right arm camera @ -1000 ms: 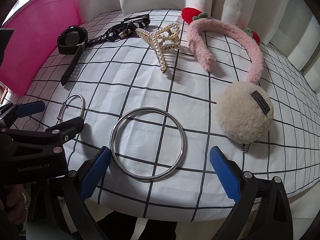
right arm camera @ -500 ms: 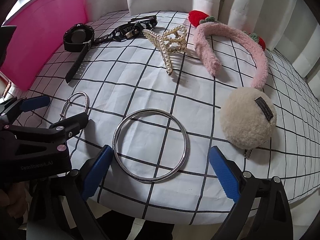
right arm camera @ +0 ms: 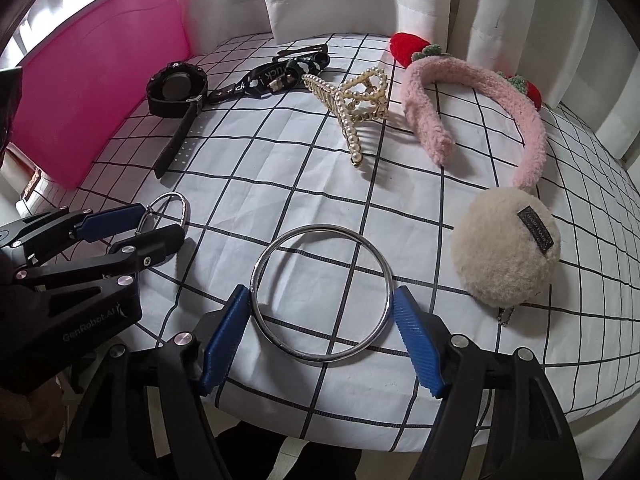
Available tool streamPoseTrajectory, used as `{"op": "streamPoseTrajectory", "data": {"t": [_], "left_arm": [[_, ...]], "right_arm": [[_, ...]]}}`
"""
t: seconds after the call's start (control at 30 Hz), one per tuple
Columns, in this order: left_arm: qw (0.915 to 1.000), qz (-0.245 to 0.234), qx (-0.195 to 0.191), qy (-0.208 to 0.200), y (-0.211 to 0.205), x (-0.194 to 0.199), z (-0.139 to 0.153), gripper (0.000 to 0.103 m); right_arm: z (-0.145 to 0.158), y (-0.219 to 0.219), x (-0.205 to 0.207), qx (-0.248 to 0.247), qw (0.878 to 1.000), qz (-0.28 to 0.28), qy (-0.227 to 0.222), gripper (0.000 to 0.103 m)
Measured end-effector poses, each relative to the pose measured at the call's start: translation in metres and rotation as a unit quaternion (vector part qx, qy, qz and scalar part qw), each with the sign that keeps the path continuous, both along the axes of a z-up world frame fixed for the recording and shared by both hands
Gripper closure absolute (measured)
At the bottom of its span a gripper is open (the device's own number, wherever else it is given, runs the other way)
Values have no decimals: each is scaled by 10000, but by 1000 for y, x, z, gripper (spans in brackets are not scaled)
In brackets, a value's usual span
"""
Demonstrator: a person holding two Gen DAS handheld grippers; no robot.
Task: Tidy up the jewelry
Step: 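Grasp the small bangle with the left tool while the right tool grasps the large bangle, then carry both bangles over the pink tub with both tools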
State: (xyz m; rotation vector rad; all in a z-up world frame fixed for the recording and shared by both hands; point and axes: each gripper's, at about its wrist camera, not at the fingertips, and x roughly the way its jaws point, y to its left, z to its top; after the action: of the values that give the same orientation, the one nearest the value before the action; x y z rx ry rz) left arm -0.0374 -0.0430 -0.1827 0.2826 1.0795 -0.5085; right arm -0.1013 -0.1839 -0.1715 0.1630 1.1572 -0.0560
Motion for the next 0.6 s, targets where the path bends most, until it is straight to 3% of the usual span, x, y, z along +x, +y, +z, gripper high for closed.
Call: {"op": "streamPoseTrajectory", "data": {"t": [0.33, 0.6], "left_arm": [[9996, 86, -200, -188, 10, -1, 28, 62], [9969, 246, -510, -537, 18, 0, 76, 62]], "right_arm": [[20, 1, 1, 6, 9997, 121, -189, 33], [64, 0, 11, -136, 9978, 295, -575, 33]]}}
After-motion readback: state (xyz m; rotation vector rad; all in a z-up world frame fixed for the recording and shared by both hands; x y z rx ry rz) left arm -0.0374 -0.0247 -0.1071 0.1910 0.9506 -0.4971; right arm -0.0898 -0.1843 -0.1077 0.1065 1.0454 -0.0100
